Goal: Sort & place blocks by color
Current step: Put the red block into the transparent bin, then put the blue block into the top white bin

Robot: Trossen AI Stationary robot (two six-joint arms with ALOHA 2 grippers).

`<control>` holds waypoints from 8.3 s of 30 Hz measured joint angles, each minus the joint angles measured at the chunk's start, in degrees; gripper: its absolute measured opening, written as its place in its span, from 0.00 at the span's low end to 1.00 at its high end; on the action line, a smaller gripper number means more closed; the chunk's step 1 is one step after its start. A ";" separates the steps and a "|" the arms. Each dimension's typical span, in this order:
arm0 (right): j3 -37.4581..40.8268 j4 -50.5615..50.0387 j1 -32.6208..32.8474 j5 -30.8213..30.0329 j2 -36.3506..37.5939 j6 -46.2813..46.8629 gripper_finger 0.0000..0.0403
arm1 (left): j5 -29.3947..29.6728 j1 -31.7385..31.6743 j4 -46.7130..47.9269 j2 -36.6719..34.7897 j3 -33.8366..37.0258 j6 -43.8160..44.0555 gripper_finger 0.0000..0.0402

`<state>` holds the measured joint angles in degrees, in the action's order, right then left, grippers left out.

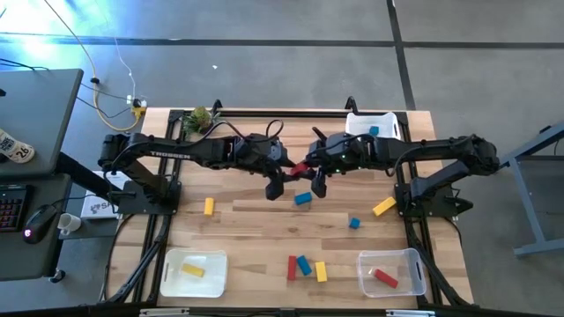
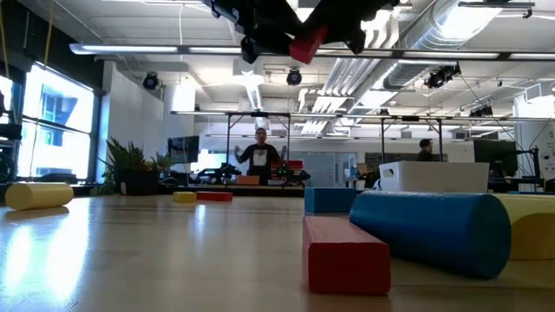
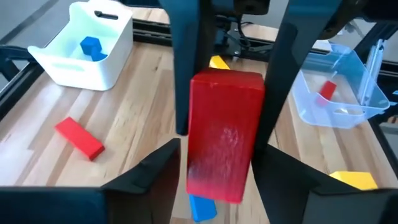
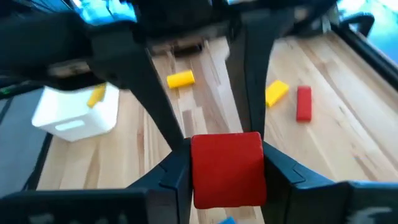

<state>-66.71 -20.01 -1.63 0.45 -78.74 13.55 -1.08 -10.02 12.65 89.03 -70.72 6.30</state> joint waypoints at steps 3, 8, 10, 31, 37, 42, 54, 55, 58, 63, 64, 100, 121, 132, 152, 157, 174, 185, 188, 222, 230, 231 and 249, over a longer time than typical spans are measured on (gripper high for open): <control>-0.01 -3.05 0.21 0.02 0.00 2.33 0.27 | -0.01 -0.11 0.20 0.04 0.04 1.07 0.50; 0.03 -8.67 2.30 1.78 0.00 6.88 0.27 | 0.50 -0.26 2.83 0.01 0.02 0.01 0.52; 0.03 -11.84 3.64 1.99 -0.02 9.39 0.27 | 0.52 -0.28 3.75 0.02 0.02 -0.47 0.53; 0.03 -32.92 28.38 3.06 -0.02 52.30 0.27 | 0.50 -0.26 10.29 0.02 0.02 -0.50 0.53; 0.03 -34.96 36.68 0.20 -0.02 66.31 0.27 | 0.50 -0.26 10.29 0.00 0.02 -0.52 0.53; 0.03 -38.01 42.50 -0.84 -0.22 77.72 0.27 | 0.50 -0.26 10.29 0.00 0.02 -0.52 0.53; 0.03 -38.74 50.60 3.39 -6.01 90.29 0.27 | 0.49 -0.26 10.24 0.00 0.01 -1.94 0.53; 0.03 -38.64 50.89 3.82 -6.39 90.90 0.27 | 0.52 -0.26 10.24 0.00 0.00 -1.99 0.53; 0.03 -38.62 51.72 4.28 -7.30 92.10 0.27 | 1.27 -0.26 10.24 0.00 0.00 -2.01 0.53; 0.03 -39.11 52.11 4.55 -8.72 94.08 0.27 | 3.77 -0.28 10.22 0.00 0.00 -2.26 0.53; 0.03 -39.14 52.09 4.99 -9.02 94.30 0.28 | 3.97 -0.42 10.22 0.00 0.00 -2.80 0.53; 0.03 -36.24 40.10 -9.59 -0.79 86.88 0.57 | 4.72 -8.44 17.24 0.00 0.00 -4.94 0.53; 0.03 -14.46 11.12 -21.24 0.73 -0.91 0.57 | -2.49 -17.01 26.15 0.00 0.00 8.20 0.53; 0.03 -11.81 0.59 -5.72 -6.51 -18.45 0.57 | -3.68 -19.50 32.08 0.00 0.00 11.03 0.53; 0.03 -11.67 -1.25 5.46 -23.53 -28.17 0.57 | -3.56 -20.39 34.72 0.00 0.00 12.59 0.53; 0.03 -11.58 -1.25 7.10 -25.48 -28.03 0.57 | -3.37 -20.39 34.72 0.00 0.00 12.59 0.53; -0.01 -11.03 -1.25 6.90 -28.52 -22.46 0.27 | -3.22 -20.39 34.70 0.00 0.00 12.15 0.53; 0.03 -15.72 -2.17 4.84 -26.07 -16.97 0.24 | -3.21 -20.39 34.69 0.00 0.00 11.55 0.53; 0.03 -17.12 -3.14 1.67 -23.35 -16.34 0.24 | -3.21 -20.39 34.68 0.00 0.00 11.54 0.53; 0.03 -39.31 -39.24 -22.34 -1.08 -12.01 0.24 | -2.52 -20.38 34.02 -0.02 0.00 14.73 0.53; 0.03 -38.93 -46.22 -21.07 -4.38 -15.39 0.24 | -2.53 -20.39 33.96 -0.02 0.00 16.00 0.53; 0.03 -38.91 -46.93 -20.83 -4.83 -15.80 0.24 | -2.54 -20.37 33.88 -0.02 0.00 15.53 0.53; 0.03 -39.25 -51.39 -13.36 -12.83 -15.96 0.24 | -2.65 -20.43 29.41 0.10 0.00 -4.42 0.53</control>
<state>-66.67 -59.27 -53.01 -12.91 -91.57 -2.41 -3.74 -30.45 42.06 89.13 -70.72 1.88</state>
